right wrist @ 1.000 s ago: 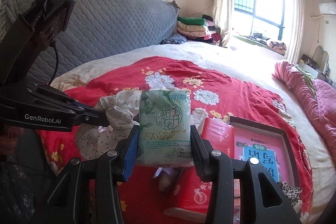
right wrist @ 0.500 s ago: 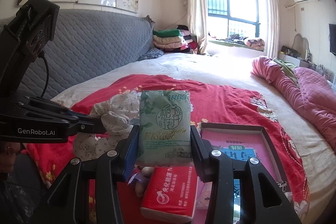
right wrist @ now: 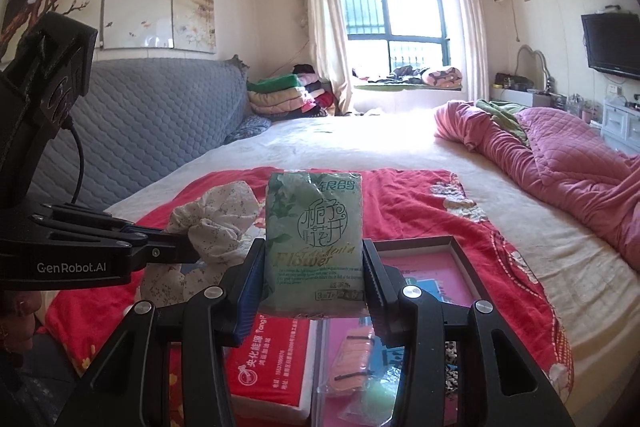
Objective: Organize soft objects
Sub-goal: 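Lift the white cloth and green tissue pack and carry them over the pink tray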
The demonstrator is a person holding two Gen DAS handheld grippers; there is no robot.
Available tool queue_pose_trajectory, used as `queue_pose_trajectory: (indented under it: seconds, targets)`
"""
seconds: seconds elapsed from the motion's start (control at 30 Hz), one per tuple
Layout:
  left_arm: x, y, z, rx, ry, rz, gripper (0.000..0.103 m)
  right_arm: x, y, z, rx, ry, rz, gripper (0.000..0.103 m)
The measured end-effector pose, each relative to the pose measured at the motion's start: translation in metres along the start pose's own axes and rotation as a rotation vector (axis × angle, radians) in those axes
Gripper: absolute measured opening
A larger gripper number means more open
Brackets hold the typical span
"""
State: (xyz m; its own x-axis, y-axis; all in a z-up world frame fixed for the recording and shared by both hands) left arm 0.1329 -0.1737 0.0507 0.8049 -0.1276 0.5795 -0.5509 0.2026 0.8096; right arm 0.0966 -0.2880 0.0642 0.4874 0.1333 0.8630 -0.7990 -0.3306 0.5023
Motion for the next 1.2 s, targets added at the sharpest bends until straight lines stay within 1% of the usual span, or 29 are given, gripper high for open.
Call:
queue_pose_trajectory:
  seconds: [0.27,0.4,0.57,0.67,0.77,0.97,1.2]
  targets:
    - [0.015,-0.002,0.02,-0.009,-0.035,0.019,0.007,0.007,0.014,0.03,-0.057,-0.045,0.019,0.047]
    - [0.021,-0.004,0.031,-0.01,-0.051,0.012,0.007,0.009,0.021,0.046,-0.077,-0.069,0.03,0.047]
    - [0.03,-0.004,0.044,-0.017,-0.075,0.018,0.007,0.011,0.033,0.074,-0.146,-0.09,0.033,0.047]
    - [0.035,-0.009,0.051,-0.029,-0.079,0.013,0.007,0.01,0.042,0.094,-0.174,-0.129,0.043,0.047]
    - [0.038,-0.014,0.059,-0.044,-0.089,0.013,0.007,0.008,0.051,0.113,-0.217,-0.142,0.05,0.047]
    - [0.043,-0.034,0.074,-0.069,-0.107,-0.003,0.007,0.002,0.061,0.136,-0.265,-0.172,0.049,0.047]
    - [0.04,-0.071,0.089,-0.092,-0.12,-0.056,0.007,-0.013,0.047,0.147,-0.273,-0.183,-0.009,0.047]
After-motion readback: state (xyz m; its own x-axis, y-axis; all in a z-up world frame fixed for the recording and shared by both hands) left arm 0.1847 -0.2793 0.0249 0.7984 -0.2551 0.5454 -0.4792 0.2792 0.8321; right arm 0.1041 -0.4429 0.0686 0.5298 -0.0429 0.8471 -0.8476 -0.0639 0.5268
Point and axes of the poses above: each gripper's, at about its wrist camera, not at the fingertips, and y roughly against the way its jaws point, z to its right, x to its top, the point moved 8 cm from there along -y, roughly the way its jaws point, and after that the axes turned 6 degrees about -z, right-handed, at the moved point
